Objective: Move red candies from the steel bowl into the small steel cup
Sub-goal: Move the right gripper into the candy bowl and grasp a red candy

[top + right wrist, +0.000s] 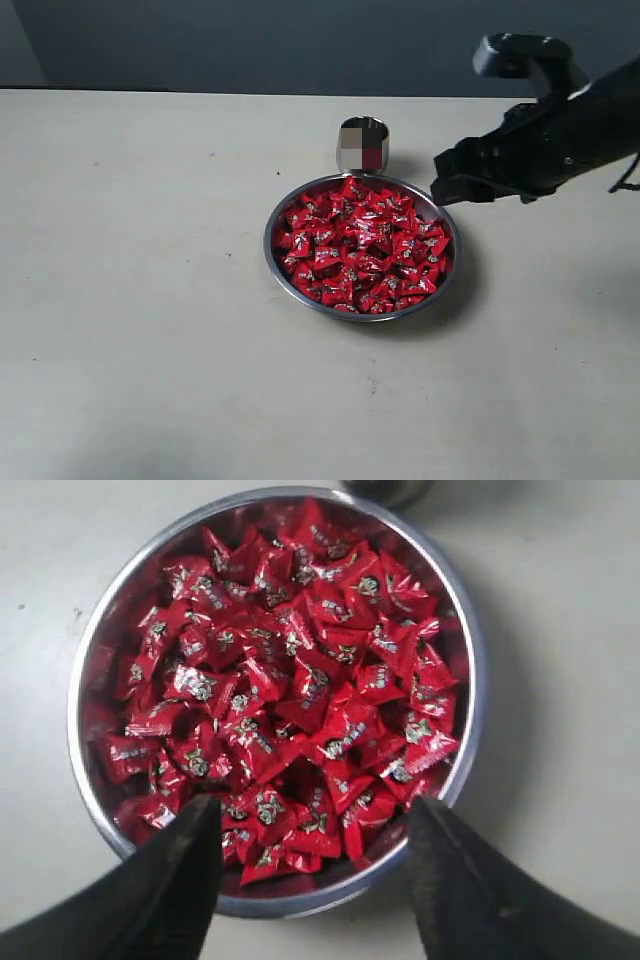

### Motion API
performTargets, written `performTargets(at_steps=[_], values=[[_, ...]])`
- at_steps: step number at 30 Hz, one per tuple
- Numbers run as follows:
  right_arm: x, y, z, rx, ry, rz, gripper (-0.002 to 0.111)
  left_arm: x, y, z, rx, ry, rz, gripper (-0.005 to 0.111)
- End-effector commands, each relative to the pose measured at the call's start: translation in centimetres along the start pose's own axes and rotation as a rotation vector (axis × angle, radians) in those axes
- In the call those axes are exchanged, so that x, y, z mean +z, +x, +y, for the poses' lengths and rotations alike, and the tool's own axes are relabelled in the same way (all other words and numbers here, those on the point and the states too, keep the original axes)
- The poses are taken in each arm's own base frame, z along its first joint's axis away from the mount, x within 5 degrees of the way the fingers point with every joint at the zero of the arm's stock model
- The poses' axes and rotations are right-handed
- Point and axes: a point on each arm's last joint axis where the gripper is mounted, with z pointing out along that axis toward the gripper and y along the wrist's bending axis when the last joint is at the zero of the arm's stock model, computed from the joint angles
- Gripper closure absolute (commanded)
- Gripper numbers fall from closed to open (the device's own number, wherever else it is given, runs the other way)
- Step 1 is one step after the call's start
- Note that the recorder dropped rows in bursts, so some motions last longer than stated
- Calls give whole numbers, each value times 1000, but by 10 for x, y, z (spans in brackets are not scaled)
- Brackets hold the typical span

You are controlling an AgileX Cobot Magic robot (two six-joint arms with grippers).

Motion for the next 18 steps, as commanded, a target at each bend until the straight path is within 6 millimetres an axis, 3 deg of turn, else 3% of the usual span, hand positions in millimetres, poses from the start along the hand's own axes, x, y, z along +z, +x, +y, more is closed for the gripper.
performTargets(at_steps=[1, 9, 18], values=[[40, -14, -8, 0, -22, 91, 57, 0, -1, 0, -2, -4, -10, 106], [88, -26, -24, 23, -30, 167, 57, 0, -1, 0, -2, -4, -10, 106], [121, -19, -13, -56, -32, 252, 58, 0, -1, 0, -2, -4, -10, 106]])
